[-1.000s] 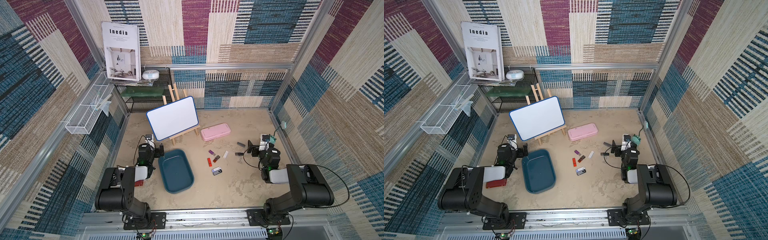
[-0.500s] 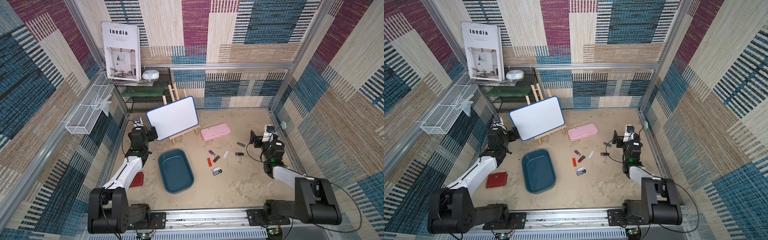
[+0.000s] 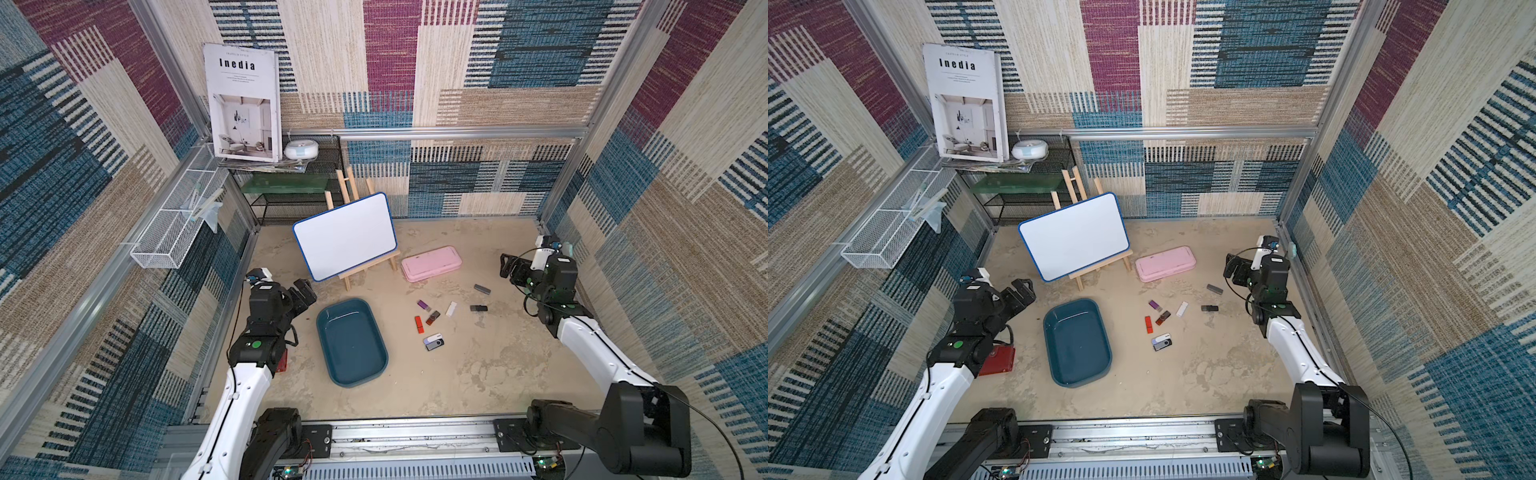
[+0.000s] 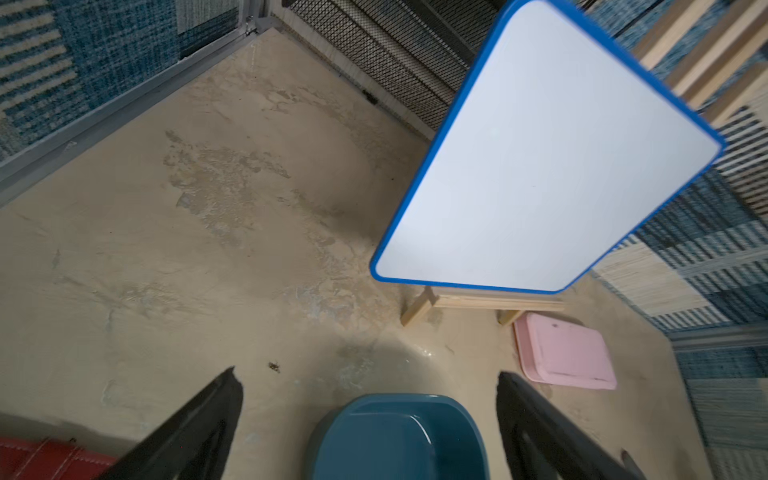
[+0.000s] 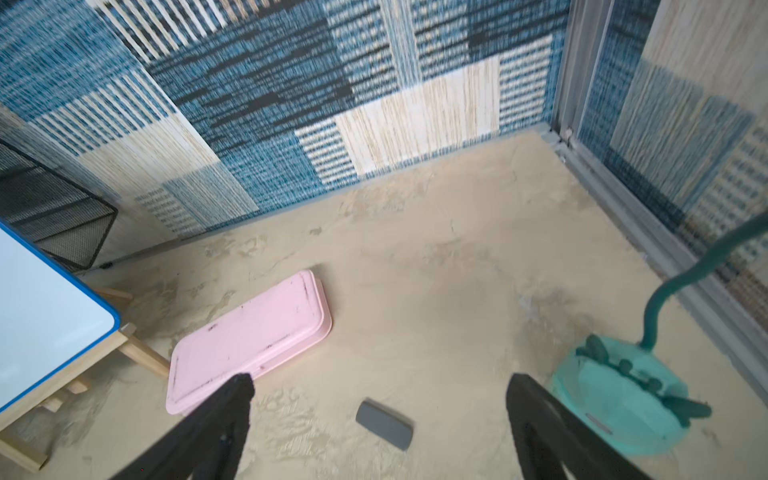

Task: Put the usb flash drive into the storage box
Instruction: Pick up the USB flash from the center of the board.

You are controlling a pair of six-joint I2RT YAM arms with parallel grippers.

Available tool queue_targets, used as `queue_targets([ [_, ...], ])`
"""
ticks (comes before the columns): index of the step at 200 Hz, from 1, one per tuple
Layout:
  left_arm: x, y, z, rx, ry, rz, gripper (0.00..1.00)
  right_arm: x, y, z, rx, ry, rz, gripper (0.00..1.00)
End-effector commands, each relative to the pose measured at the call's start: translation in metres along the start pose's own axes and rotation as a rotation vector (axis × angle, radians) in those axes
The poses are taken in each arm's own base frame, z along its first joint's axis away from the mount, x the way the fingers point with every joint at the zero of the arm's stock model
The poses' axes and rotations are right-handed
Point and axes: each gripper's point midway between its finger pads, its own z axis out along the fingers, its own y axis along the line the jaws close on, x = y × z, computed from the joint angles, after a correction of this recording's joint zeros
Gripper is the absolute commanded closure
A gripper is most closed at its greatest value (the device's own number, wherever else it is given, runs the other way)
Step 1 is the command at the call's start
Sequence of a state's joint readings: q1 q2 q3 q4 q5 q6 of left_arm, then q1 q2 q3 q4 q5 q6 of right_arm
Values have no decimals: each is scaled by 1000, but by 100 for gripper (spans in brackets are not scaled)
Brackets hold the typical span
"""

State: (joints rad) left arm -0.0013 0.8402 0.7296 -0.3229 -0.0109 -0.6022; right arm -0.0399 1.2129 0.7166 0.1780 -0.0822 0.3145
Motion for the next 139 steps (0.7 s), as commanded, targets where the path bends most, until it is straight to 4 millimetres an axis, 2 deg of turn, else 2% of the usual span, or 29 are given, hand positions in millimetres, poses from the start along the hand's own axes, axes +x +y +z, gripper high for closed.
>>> queue_targets([
  [1,31,-3,-26,-23,242,0,1,40,5,3,-42,187,59,1],
  [13,30,-15,-41,21,299,69,1,56,7,7,-51,284,85,1],
  [36,33,-36,-69,136,352,149,6,85,4,9,-30,460,116,9],
  [43,35,-40,-75,170,350,163,6,93,3,9,-21,493,132,13],
  [53,37,-42,-81,198,341,179,6,105,2,8,-12,532,154,14],
  [91,49,-32,-84,201,329,226,7,135,9,7,-13,641,193,18],
  [111,54,-35,-83,234,325,213,8,154,11,10,5,716,190,20],
  [139,54,-37,-85,257,309,215,8,166,17,14,10,760,199,25],
])
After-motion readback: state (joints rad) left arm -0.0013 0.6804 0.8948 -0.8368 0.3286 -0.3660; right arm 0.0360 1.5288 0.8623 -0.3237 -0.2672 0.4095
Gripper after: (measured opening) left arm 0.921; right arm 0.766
